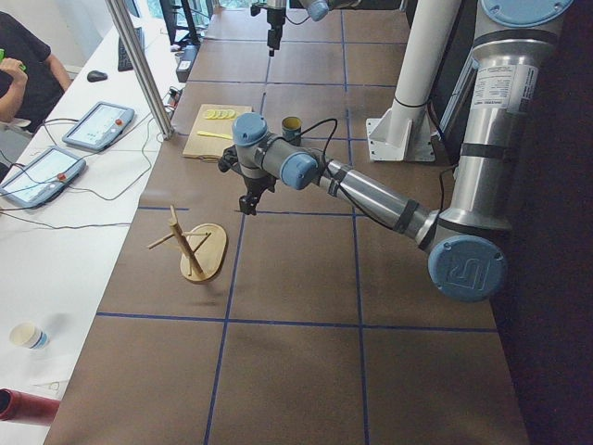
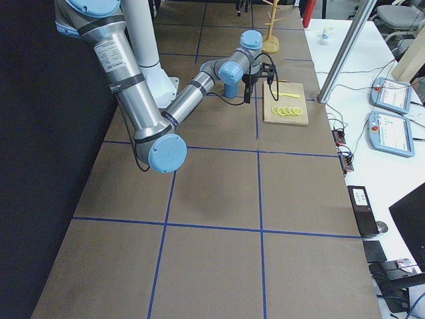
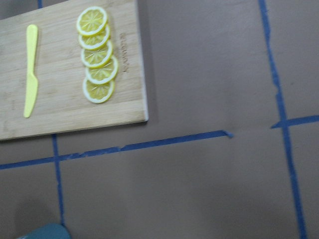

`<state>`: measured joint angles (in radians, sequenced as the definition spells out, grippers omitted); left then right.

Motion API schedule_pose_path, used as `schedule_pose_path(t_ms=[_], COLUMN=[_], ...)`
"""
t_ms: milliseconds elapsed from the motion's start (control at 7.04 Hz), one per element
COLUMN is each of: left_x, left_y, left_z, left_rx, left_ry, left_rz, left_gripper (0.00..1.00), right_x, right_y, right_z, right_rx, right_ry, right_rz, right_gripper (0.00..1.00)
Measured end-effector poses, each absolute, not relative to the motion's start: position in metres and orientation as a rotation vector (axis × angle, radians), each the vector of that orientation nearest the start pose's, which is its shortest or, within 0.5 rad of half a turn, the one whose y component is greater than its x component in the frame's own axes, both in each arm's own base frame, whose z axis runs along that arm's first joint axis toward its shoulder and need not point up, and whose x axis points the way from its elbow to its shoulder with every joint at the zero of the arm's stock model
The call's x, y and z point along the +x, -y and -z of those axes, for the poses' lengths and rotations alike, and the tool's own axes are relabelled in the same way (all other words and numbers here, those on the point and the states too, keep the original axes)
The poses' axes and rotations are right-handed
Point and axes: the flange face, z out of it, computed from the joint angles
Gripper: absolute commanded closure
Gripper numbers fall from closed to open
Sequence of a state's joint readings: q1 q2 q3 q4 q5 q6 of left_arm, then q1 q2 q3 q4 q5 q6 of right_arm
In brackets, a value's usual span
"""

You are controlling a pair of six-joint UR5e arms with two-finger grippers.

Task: Hang cup on storage rack
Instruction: 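Release the mug and raise the right gripper while the left arm approaches, then lower the left gripper onto the teal mug rim and grasp it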

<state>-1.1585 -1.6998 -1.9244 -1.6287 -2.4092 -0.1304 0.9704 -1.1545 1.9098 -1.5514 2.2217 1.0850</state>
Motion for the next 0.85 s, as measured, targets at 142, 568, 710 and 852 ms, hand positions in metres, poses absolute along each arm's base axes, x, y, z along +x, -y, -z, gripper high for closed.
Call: schedule_pose_path(t_ms=[142, 568, 710, 852], left_x=[0.195, 0.320, 0.354, 0.387], left_y=[0.492, 0.454, 0.452, 0.455], left_z=[-0.368, -0.282, -0.274, -0.275], left_rx=[0.283, 0.475, 0.532, 0.597], left_ry=[-0.979, -1.098, -1.124, -1.147], left_rz=[-0.510, -0.658, -0.695, -0.725], left_gripper=[0.00, 0.00, 0.00, 0.00], right_x=[-0.237, -0.128, -0.091, -0.058], right_y=[0.530, 0.543, 0.546, 0.548], right_z=[-0.302, -0.425, -0.466, -0.504], right_rx=[0.061, 0.119, 0.120, 0.120], right_ry=[0.936, 0.838, 0.835, 0.837], right_rz=[-0.162, 0.019, 0.068, 0.117], right_gripper=[0.00, 0.00, 0.00, 0.00])
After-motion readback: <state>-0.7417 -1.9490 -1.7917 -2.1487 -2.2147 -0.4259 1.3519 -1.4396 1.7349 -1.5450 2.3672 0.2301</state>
